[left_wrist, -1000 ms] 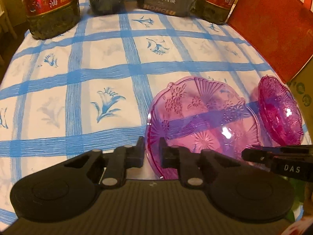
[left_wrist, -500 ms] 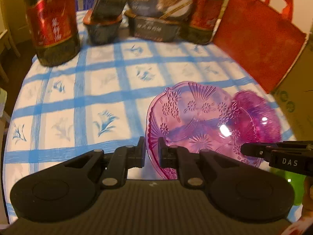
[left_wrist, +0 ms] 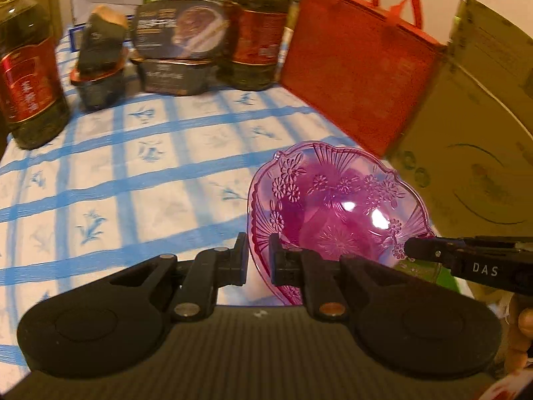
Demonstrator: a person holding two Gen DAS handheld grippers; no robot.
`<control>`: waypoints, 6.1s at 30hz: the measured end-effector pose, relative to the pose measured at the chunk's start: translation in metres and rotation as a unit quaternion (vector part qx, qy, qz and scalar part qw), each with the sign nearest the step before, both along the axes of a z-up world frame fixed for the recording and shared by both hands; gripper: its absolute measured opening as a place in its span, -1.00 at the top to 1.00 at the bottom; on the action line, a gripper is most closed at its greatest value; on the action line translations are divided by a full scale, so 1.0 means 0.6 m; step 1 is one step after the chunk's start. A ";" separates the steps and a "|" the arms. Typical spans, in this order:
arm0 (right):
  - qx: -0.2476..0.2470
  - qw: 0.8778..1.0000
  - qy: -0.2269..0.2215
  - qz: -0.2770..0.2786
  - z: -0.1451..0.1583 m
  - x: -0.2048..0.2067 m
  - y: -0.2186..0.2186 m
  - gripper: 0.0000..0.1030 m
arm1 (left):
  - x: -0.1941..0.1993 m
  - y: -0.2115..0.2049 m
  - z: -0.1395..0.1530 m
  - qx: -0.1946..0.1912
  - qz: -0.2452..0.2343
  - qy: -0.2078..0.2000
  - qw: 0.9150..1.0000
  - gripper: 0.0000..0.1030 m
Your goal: Organize plates and bowls
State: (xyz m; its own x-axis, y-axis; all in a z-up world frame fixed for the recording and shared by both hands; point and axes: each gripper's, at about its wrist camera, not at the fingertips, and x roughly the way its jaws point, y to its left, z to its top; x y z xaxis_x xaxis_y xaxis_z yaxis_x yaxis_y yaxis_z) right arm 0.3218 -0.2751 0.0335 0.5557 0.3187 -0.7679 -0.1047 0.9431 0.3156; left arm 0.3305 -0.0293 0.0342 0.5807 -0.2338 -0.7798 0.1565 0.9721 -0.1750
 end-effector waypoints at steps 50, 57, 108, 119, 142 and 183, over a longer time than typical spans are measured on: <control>-0.066 0.998 0.010 0.004 -0.132 0.158 -0.070 -0.11 | 0.146 -0.099 -0.151 0.006 0.012 0.033 0.999 0.37; -0.037 0.999 -0.002 -0.014 -0.086 0.119 -0.086 -0.11 | 0.099 -0.084 -0.107 -0.012 0.029 0.013 0.999 0.26; -0.034 0.995 0.030 0.083 -0.064 -0.434 0.131 -0.22 | -0.558 0.117 -0.052 -0.042 0.176 0.006 0.984 -0.02; -0.019 0.996 0.025 0.088 -0.060 -0.430 0.150 -0.22 | -0.560 0.140 -0.051 -0.042 0.191 0.002 0.981 -0.07; 0.023 0.985 -0.016 0.172 -0.050 -0.338 0.371 0.15 | -0.529 0.341 -0.059 -0.027 0.289 -0.021 0.957 -0.07; 0.020 0.982 0.024 0.187 -0.117 -0.259 0.472 0.74 | -0.456 0.373 -0.097 -0.021 0.270 -0.008 0.962 0.85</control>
State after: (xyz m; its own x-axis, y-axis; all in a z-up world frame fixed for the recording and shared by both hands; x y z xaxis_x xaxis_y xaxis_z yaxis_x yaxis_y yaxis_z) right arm 0.1664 0.0083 -0.0370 0.3579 0.5233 -0.7733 -0.4251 0.8287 0.3641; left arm 0.0566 0.1945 -0.0242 0.6380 0.0751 -0.7664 -0.3676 0.9042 -0.2174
